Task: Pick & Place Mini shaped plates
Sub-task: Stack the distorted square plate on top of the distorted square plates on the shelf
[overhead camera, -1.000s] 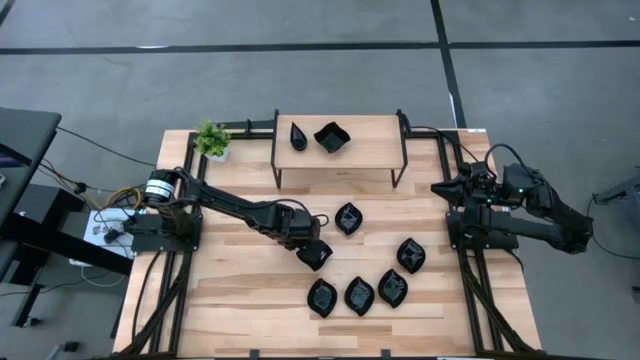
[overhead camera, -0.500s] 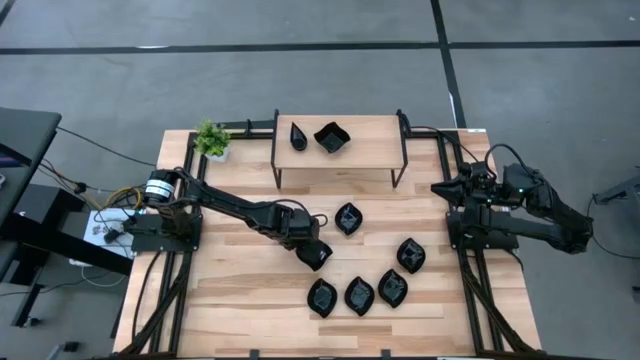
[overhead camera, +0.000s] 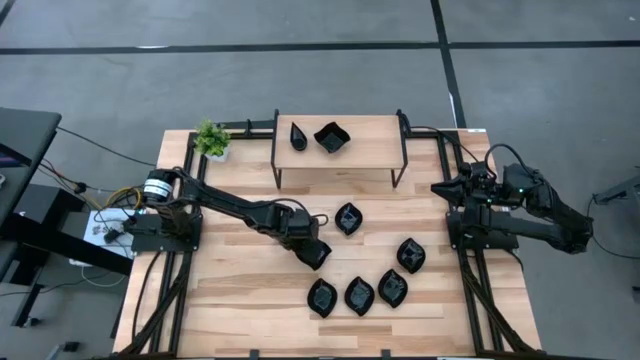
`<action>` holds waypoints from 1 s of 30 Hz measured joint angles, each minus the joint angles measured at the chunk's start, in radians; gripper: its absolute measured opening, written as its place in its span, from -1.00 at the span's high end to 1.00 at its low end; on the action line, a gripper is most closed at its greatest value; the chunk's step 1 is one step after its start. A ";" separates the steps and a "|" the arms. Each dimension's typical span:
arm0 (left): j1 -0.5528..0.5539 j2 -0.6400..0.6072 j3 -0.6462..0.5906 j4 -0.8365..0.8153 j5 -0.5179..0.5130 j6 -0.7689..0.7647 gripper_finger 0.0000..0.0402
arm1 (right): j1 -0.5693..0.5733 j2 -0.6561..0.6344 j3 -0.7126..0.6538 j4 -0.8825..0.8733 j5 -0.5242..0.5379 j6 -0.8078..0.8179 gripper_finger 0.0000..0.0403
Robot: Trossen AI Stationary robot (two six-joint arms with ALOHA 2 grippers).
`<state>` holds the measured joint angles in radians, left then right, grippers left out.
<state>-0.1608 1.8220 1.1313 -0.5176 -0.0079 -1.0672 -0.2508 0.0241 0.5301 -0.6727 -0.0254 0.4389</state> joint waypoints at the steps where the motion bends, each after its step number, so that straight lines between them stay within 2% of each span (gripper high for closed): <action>1: 0.000 -0.012 0.000 0.000 0.010 0.015 0.97 | 0.000 0.000 0.000 0.000 0.000 0.000 0.76; 5: 0.000 -0.105 0.000 -0.005 0.045 0.109 0.97 | 0.000 0.000 0.000 0.000 0.000 0.000 0.76; 12: -0.020 -0.351 0.000 0.020 0.043 0.424 0.97 | 0.000 0.000 0.000 0.000 0.000 -0.002 0.76; 16: -0.030 -0.446 0.000 0.062 -0.049 0.454 0.98 | 0.000 0.000 0.000 0.000 0.000 -0.003 0.76; 20: -0.011 -0.514 0.000 0.164 -0.190 0.514 0.98 | 0.001 0.000 0.000 0.001 0.000 -0.003 0.76; 24: 0.089 -0.553 0.001 0.331 -0.255 0.608 0.98 | 0.001 0.000 0.000 0.002 0.000 -0.003 0.76; 28: 0.245 -0.557 0.057 0.406 -0.247 0.662 0.98 | 0.000 0.000 0.000 0.021 0.000 -0.003 0.76; 30: 0.321 -0.541 0.110 0.411 -0.208 0.693 0.98 | 0.000 0.000 0.000 0.026 0.000 -0.003 0.76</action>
<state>0.1604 1.2807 1.2417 -0.1063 -0.2157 -0.3740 -0.2504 0.0241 0.5301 -0.6468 -0.0255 0.4355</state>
